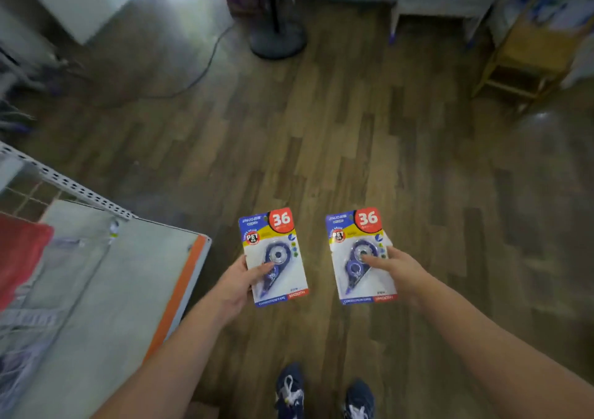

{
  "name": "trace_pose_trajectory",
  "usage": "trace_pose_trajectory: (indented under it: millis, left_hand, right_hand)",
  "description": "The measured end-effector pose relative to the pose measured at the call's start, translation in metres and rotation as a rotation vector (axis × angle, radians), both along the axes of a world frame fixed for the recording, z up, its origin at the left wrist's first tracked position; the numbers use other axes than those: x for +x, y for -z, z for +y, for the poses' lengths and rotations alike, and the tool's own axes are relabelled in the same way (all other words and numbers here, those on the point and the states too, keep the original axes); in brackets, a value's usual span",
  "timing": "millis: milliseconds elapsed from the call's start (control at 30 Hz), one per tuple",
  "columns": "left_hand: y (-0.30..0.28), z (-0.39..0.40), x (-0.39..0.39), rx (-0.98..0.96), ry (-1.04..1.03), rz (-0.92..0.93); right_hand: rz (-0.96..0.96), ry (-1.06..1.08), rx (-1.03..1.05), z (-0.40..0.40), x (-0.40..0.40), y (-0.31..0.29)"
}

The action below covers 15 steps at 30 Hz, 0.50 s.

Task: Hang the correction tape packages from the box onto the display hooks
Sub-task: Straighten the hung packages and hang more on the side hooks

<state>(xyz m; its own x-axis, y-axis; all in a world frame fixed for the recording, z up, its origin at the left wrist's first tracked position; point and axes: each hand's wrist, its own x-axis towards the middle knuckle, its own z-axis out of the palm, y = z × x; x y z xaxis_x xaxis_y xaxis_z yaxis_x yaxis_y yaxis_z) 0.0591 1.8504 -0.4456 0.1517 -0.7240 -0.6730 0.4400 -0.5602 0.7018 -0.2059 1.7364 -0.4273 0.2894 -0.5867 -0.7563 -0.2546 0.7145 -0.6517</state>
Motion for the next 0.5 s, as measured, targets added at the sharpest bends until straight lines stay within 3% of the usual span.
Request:
trace_pose_trajectory:
  millis: [267, 500]
  left_hand:
    - [-0.176, 0.007, 0.052, -0.229, -0.357, -0.091]
    - [-0.265, 0.012, 0.142, -0.349, -0.564, -0.242]
  right_hand:
    - [-0.205, -0.301, -0.183, -0.056, 0.095, -0.164]
    - [-0.420, -0.487, -0.314, -0.088, 0.240, -0.251]
